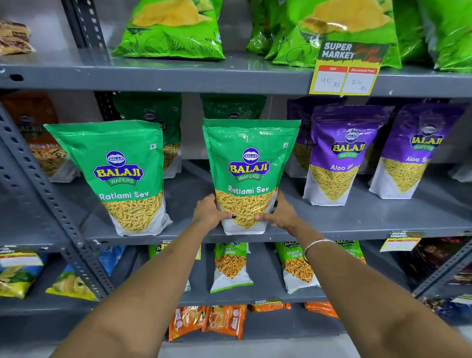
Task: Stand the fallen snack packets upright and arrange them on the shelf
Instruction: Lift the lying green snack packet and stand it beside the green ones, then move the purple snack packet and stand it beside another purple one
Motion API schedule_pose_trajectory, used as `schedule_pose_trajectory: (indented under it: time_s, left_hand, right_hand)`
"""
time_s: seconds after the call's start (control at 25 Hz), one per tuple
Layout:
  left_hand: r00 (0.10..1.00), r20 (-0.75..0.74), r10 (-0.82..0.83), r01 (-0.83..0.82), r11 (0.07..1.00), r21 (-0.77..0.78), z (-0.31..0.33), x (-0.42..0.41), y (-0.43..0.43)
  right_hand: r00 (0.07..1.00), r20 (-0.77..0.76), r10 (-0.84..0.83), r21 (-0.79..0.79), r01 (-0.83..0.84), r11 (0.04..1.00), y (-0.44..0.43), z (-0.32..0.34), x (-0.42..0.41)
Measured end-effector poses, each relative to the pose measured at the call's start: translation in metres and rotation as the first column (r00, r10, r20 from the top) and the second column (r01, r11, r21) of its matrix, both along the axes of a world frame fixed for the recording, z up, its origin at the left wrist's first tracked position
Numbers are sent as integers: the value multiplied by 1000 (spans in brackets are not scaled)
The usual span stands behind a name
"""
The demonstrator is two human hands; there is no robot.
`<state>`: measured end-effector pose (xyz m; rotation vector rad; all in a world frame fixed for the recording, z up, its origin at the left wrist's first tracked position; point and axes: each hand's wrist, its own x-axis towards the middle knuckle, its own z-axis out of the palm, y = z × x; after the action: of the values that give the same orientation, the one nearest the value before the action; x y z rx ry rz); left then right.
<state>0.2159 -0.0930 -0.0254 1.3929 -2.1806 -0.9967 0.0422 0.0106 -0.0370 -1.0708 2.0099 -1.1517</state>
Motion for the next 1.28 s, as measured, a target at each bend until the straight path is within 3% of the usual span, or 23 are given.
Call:
schedule_pose_trajectory:
  time_s: [0.16, 0.24, 0.32, 0.4, 0.52, 0.64, 0.72, 0.76, 0.84, 0.92, 0.96, 1.08, 1.28]
  left_hand:
    - [999, -45, -6, 10, 995, 98, -2, 4, 2]
    - [993, -113, 40, -41, 999, -7, 0, 5, 9]
    - [949, -293, 119, -171, 972, -160, 2, 7, 18]
    - [913, -382, 142, -287, 890, -354, 4, 5, 30]
    - [954, -292, 72, -265, 662, -701, 2, -19, 48]
    - [971, -230, -69, -161, 524, -837, 5, -80, 84]
    - [969, -184, -166, -69, 533, -843, 2, -133, 105]
    - [966, -175, -191, -35, 574, -818, 1, -163, 112]
    - [957, -252, -141, -53, 773, -632, 0, -211, 114]
    - [933, -359, 15, -110, 963, -246, -7, -250, 100]
    - [912, -402, 81, -109, 993, -49, -9, -266, 93]
    - [869, -471, 153, -40, 970, 241, -19, -287, 80]
    - [829, -505, 240, -75, 943, 325, -18, -284, 84]
  right_hand:
    - [1000, 27, -4, 48, 3, 999, 6, 1, -2]
    - [999, 9, -42, 76, 41, 996, 14, 1, -9]
    - [991, -48, -124, 68, 127, 990, 26, 3, -21]
    - [971, -114, -211, 48, 217, 975, 41, 5, -41]
    - [940, -138, -313, 58, 323, 945, 60, 12, -80]
    - [885, -254, -391, 42, 414, 909, 79, 14, -132]
    - [870, -261, -417, 25, 438, 898, 88, 12, -168]
    - [878, -237, -417, 20, 433, 901, 91, 10, -189]
    - [908, -235, -347, 22, 361, 932, 89, 4, -225]
    - [948, -221, -231, 10, 239, 971, 81, 1, -251]
    - [970, -170, -176, -3, 179, 984, 78, 0, -261]
    - [997, 59, -42, 16, 41, 999, 66, -2, -272]
    - [982, 185, 27, -51, -18, 999, 50, -26, -281]
